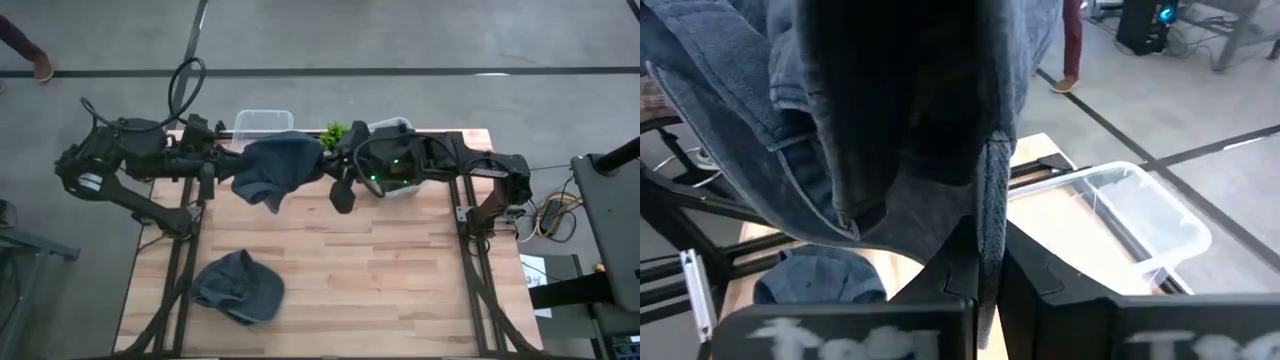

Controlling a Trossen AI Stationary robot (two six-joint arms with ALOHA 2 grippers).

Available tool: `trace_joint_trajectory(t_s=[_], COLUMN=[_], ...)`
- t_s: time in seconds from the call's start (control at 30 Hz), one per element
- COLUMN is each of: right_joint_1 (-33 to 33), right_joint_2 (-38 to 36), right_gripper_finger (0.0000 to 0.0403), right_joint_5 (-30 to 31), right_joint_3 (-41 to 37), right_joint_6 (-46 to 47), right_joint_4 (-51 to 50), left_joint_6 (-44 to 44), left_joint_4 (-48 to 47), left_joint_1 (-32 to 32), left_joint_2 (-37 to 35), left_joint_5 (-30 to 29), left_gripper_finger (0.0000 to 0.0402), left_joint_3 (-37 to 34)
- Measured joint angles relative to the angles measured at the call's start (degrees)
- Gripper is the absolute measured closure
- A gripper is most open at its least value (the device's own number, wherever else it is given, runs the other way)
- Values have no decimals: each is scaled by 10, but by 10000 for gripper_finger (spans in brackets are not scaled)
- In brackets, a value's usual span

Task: Pick & Place hat
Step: Put the right blue cap into the left transparent bin

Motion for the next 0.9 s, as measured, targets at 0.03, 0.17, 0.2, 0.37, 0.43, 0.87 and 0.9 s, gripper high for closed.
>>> trace_joint_trajectory(t_s=[0.03,0.17,0.2,0.37,0.43,0.87,0.9], right_joint_1=[0,2,2,1,2,-7,-7], right_joint_2=[0,0,0,1,1,-44,-45], right_gripper_finger=[393,393,393,394,394,394,394], right_joint_5=[-2,-4,-5,-3,14,203,209], right_joint_3=[5,6,3,-23,-26,-5,-2], right_joint_6=[1,16,22,63,82,91,82], right_joint_4=[-6,-27,-31,-58,-74,-42,-30], left_joint_6=[0,27,37,94,107,129,129], left_joint_4=[2,35,50,137,150,109,99], left_joint_1=[0,0,0,0,0,0,0], left_joint_2=[1,6,7,6,3,-1,2], left_joint_5=[0,-9,-13,-62,-67,-156,-161], left_gripper_finger=[362,326,315,266,252,232,232], left_joint_3=[0,-1,-1,-1,-1,0,0])
